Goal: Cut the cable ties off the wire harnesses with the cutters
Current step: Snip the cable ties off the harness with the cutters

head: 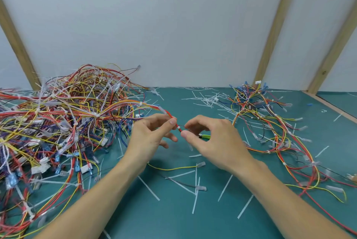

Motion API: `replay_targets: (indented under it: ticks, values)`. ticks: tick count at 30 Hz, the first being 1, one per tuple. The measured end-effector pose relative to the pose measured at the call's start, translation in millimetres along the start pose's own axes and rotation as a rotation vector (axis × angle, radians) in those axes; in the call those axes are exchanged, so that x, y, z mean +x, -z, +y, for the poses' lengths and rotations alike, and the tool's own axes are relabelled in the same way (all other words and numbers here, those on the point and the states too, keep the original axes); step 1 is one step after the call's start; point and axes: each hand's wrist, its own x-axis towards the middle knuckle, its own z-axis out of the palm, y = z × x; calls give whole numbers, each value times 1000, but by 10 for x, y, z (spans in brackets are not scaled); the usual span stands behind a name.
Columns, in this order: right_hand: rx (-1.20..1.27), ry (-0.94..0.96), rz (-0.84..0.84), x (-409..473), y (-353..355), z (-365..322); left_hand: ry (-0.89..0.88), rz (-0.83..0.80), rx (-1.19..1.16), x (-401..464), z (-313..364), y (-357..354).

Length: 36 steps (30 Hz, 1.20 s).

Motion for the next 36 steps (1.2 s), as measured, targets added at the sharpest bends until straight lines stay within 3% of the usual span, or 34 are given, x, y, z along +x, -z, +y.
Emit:
replay_targets:
  ticks: [9,20,28,32,36]
  values:
    - [-141,-21,-187,12,-59,61,11,-80,36,-23,-87,-60]
    - [-99,-159,-228,76,20,173,90,151,-292,62,32,77]
    - [-128,-186,-171,91,77,224,-8,247,-97,87,-3,80]
    - [-262,-223,-119,77,83,262,-55,208,42,69,-33,52]
    - [-296,-230,-90,65,131,246,-39,191,28,46,-38,24]
